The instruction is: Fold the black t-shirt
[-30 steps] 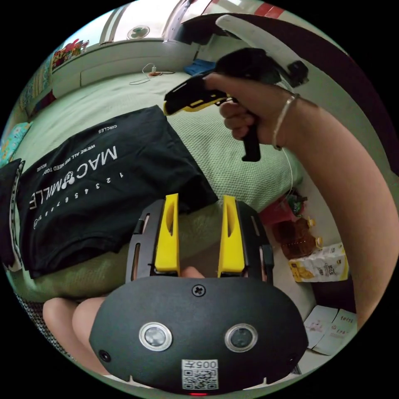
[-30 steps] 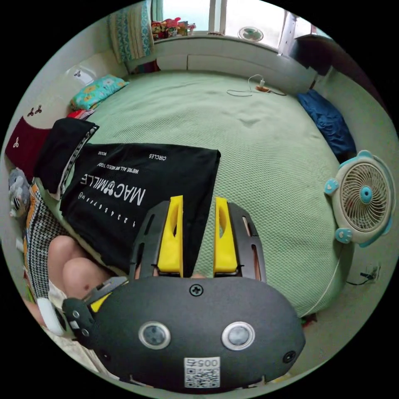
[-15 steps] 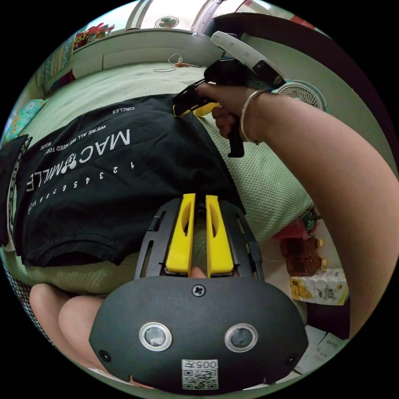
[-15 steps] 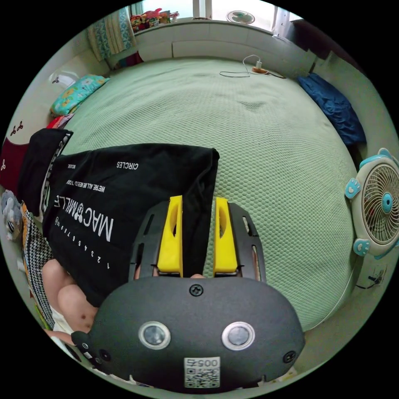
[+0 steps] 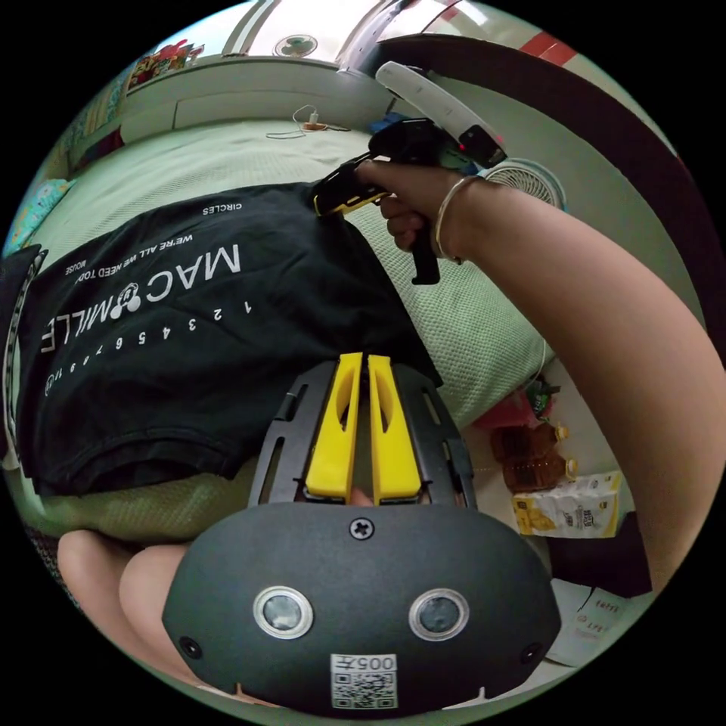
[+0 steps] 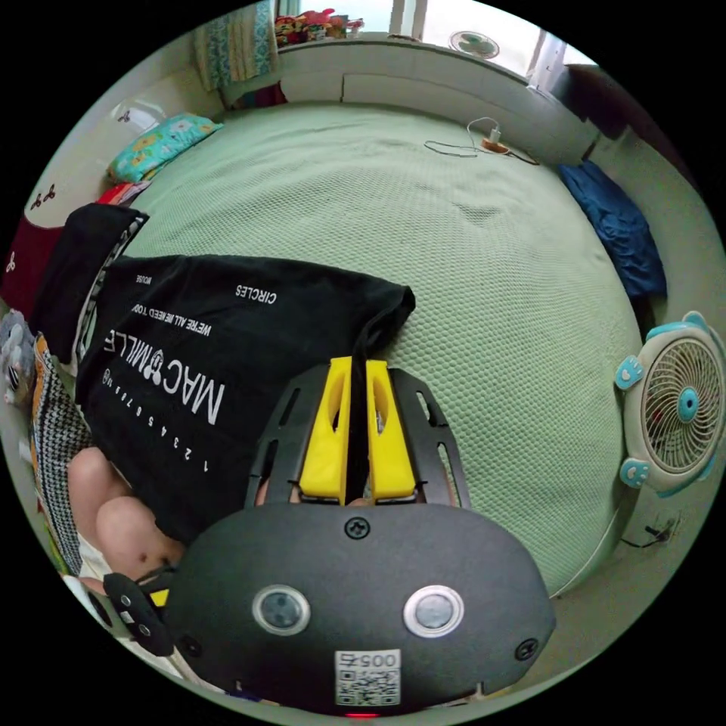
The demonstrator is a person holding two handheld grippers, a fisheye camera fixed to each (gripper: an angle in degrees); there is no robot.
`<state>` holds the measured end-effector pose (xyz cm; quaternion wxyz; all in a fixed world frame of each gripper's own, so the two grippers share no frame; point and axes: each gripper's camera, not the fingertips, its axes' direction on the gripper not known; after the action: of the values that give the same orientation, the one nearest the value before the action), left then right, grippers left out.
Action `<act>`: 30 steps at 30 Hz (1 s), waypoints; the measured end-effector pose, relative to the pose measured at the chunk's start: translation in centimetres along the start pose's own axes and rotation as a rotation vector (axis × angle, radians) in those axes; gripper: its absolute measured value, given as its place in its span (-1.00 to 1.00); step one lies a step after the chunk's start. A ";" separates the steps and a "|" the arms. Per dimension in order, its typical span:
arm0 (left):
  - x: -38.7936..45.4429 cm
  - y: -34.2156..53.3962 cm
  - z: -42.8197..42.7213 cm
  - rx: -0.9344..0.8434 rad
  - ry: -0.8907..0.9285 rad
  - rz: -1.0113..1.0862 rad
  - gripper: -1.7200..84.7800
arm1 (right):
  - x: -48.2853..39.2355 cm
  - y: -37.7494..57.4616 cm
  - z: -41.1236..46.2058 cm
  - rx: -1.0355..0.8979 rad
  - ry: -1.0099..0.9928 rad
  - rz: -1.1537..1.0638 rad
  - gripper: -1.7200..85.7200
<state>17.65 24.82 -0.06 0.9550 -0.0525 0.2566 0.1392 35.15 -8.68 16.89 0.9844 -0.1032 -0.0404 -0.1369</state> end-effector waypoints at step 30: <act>-31.5 14.0 -23.6 0.167 -0.053 -0.288 -0.92 | -39.6 -16.8 -12.4 0.094 -0.093 -0.293 -0.98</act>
<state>-23.82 26.62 -4.91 0.9725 -0.0053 0.2319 -0.0194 -6.87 -16.82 3.71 0.9546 -0.0561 -0.1072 -0.2722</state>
